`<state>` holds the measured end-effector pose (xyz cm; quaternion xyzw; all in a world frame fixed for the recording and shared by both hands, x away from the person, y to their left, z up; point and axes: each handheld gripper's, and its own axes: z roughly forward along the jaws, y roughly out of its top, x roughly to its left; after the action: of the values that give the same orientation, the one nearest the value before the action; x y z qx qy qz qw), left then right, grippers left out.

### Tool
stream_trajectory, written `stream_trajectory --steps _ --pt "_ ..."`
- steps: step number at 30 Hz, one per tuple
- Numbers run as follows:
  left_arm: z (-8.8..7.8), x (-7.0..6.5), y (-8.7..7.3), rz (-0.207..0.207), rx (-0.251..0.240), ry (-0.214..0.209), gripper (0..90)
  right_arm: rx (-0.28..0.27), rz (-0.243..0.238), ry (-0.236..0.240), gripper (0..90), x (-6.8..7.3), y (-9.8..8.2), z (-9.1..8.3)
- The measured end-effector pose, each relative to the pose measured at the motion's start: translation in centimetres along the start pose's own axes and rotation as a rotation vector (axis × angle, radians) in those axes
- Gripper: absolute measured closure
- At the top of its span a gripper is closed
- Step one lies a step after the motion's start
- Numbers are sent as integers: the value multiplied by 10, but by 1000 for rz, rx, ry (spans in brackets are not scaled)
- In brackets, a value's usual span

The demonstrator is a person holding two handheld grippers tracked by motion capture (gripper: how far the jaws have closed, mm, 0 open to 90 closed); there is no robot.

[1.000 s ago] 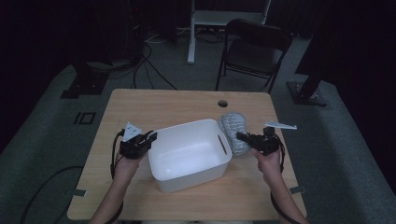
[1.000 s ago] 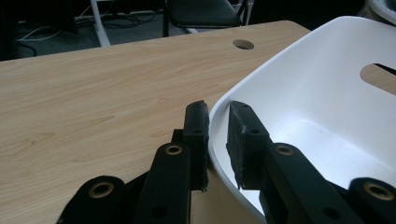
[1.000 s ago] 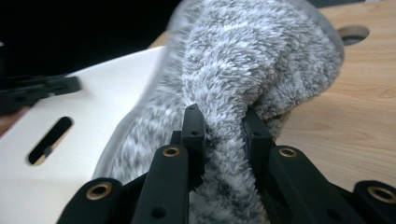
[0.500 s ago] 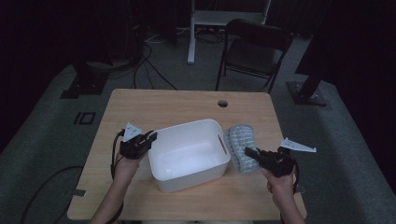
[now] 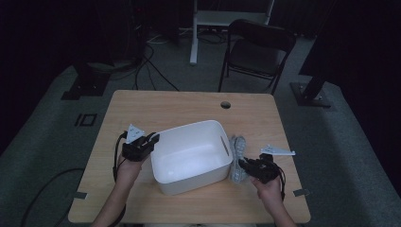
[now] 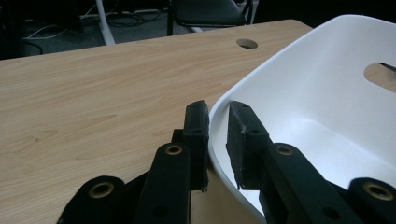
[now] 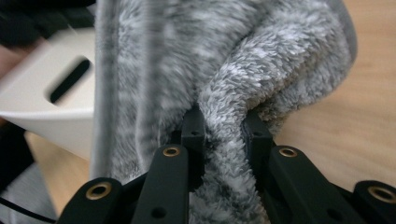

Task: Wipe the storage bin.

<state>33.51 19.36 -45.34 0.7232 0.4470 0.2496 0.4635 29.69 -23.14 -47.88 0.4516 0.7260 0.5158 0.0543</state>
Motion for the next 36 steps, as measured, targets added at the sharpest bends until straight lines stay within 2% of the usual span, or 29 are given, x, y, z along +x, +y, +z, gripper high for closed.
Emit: stream_trajectory --steps 6,8,10,12,15,17,18,20,22,24,27,29,32,33,34,36 --pt "0 1 0 -4 -2 -2 780 116 42 -33 763 -19 -13 27" --pt "0 2 0 -2 -4 -10 780 136 76 -19 762 -26 -15 33" --pt "0 2 0 0 -4 -16 780 136 82 -11 761 -28 -11 33" --pt "0 3 0 2 -4 -19 780 100 75 -5 759 -27 -2 28" --pt "0 3 0 7 -4 -23 779 -3 81 48 758 -25 19 12" --pt "0 3 0 8 -4 -24 779 -72 59 72 757 -21 34 1" --pt "0 3 0 10 -3 -24 779 -76 41 69 755 -19 40 0" --pt "0 2 0 10 -2 -22 779 -57 5 52 756 -15 46 4" --pt "1 1 0 8 0 -17 780 -37 -8 49 757 -15 47 13" --pt "1 1 0 7 0 -12 780 -29 7 63 758 -18 47 17" --pt "1 1 0 6 -1 -14 780 -7 7 48 760 -21 45 23" --pt "1 1 0 5 -1 -14 780 34 -9 6 762 -22 41 32" --pt "1 1 0 3 -2 -14 779 82 16 1 763 -31 31 49" --pt "1 1 0 5 -1 -13 779 75 29 12 763 -33 30 50" --pt "1 1 0 3 -2 -14 779 80 28 12 763 -35 31 51" --pt "1 1 0 4 -3 -13 779 90 -3 -19 764 -32 32 54"
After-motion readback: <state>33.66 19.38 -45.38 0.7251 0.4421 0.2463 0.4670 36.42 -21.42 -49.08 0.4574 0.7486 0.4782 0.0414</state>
